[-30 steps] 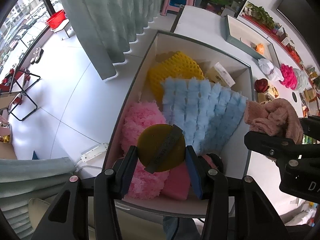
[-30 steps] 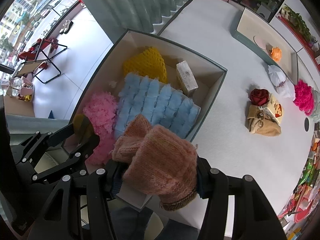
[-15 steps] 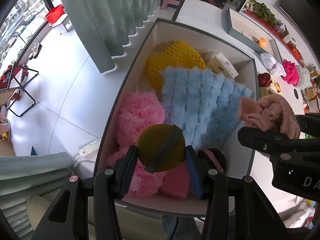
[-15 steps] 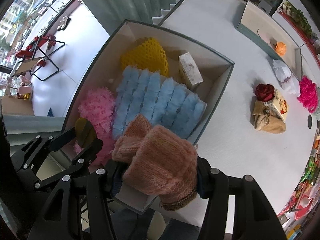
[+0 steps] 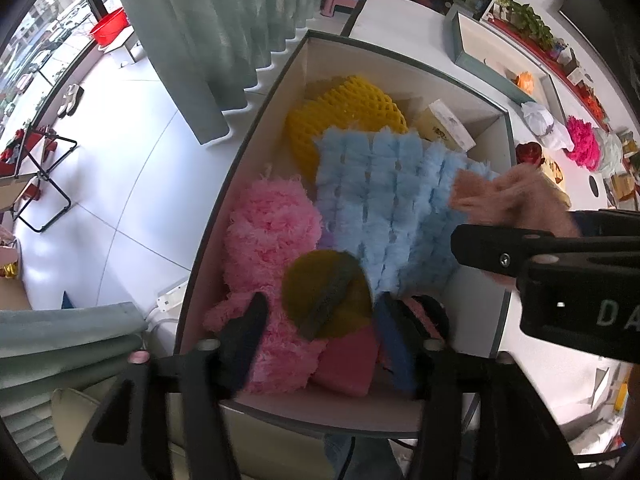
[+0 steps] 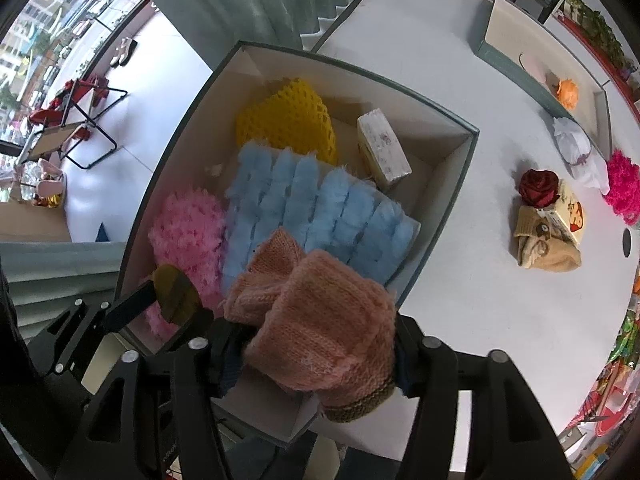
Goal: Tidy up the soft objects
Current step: 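Lower the pad and mitten into the box and open both tools, then move both tools toward the beige sock and the white cloth bundle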
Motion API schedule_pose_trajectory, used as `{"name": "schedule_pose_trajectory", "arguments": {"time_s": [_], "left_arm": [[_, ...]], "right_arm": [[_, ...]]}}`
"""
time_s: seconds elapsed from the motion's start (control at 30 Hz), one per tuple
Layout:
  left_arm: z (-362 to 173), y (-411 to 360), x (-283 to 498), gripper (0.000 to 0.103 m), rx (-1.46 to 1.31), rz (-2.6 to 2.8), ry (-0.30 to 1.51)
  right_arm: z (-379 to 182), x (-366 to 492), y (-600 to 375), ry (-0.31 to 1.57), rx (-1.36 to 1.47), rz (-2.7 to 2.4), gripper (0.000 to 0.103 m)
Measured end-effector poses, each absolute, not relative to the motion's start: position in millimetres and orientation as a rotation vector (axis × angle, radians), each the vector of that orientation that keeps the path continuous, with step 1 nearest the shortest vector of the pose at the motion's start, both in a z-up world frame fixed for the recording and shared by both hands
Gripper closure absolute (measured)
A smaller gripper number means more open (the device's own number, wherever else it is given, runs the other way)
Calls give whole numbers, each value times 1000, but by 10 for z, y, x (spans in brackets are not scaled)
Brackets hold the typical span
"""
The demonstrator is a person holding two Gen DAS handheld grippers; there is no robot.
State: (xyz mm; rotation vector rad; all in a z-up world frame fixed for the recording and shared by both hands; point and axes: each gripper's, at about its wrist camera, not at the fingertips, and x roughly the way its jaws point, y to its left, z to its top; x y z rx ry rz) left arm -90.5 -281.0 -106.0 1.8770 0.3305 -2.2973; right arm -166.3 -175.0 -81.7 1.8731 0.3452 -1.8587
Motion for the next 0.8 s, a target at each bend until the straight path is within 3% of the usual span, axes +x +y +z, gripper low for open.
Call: {"name": "schedule_pose_trajectory", "arguments": {"time_s": [0.03,0.07,0.17,0.2,0.23,0.8], "left_arm": [[-1045,-2810,-894,14,1865,-2301,337],[-1022,-2811,-884,10,1849,-2312,347],[-990,-2785,-885,9,1863,-2336,372],[-995,-2776,-894,6,1877,-2326,369],[-1008,-2760,-907,0,1892,-2309,357],[-1038,-2540,-880,0,2016,-2290,201]], "right_arm": [[-818,-1668,-1737,328,1873,-1856,29],[-816,-1672,-1722,305,1873,-1850,24],[-785,-1686,-1687,245,1856,-1837,12],[-767,-1686,-1683,235,1848,-1834,3],[-750,-1681,-1677,230,1840,-1838,0],[-649,-1579,-1234,156,1847,-1939,0]]}}
